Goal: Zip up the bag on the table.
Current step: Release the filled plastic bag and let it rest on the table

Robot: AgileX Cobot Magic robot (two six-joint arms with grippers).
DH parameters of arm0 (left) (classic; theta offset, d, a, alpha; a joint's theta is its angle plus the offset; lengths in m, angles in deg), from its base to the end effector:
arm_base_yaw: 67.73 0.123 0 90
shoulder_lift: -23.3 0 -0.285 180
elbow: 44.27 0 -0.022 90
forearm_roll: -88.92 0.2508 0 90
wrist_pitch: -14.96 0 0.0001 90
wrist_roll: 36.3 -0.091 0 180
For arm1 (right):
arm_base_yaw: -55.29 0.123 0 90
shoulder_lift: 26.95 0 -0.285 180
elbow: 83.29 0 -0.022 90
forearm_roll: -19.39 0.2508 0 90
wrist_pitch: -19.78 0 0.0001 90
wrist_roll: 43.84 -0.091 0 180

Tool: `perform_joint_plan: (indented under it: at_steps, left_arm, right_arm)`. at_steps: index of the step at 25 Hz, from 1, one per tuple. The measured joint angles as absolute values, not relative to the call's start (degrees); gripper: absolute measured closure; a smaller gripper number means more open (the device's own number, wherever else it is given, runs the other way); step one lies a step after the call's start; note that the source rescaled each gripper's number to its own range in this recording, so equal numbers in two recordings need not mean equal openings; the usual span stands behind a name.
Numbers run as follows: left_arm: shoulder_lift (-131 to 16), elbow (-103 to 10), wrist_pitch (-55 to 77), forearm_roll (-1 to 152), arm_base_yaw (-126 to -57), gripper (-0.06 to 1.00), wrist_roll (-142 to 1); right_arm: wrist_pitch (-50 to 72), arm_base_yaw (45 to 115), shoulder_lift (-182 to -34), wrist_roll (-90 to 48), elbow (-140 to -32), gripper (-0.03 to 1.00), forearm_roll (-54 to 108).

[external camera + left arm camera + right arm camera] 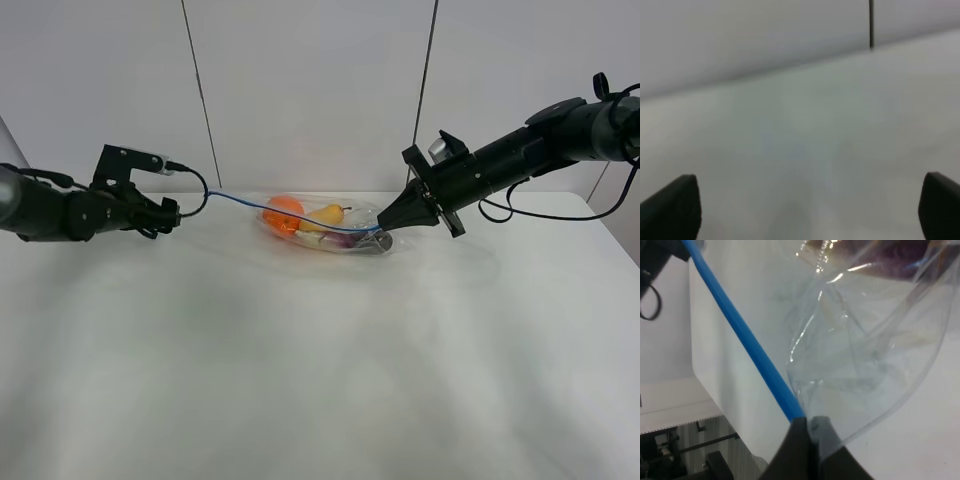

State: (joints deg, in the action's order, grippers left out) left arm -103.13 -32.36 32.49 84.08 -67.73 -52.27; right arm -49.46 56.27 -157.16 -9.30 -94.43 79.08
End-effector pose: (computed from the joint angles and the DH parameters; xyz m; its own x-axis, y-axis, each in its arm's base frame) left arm 0.4304 0.0023 0.1328 -0.5073 0.1968 -0.8390 0.0796 0.9801 0.1818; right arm 0.4198 0.0807 0.1848 -0.9819 -0.0509 -0.1824 -0.1772 0.5863 0.7905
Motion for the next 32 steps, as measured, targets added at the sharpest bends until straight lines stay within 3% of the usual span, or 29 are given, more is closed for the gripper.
perform_joint_plan:
  at_steps: [5, 18, 26, 32]
  left_arm:
    - [-102.9, -44.3, 7.0, 84.1, -67.8, -0.06, -51.0]
    - [-102.5, -60.4, -37.4, 83.7, -67.7, -0.06, -43.1]
    - [-102.5, -60.9, -53.2, 83.2, -64.0, -0.06, -40.4]
    - [-101.9, -60.6, -54.4, 82.7, -63.8, -0.06, -40.4]
  right_arm:
    - [-49.5, 56.3, -157.2, -9.3, -94.4, 0.97, 79.1]
    - [-49.5, 56.3, -157.2, -9.3, -94.4, 0.97, 79.1]
    - [-49.5, 56.3, -157.2, -9.3, -94.4, 0.97, 79.1]
    - [-49.5, 56.3, -157.2, -9.3, -94.4, 0.97, 79.1]
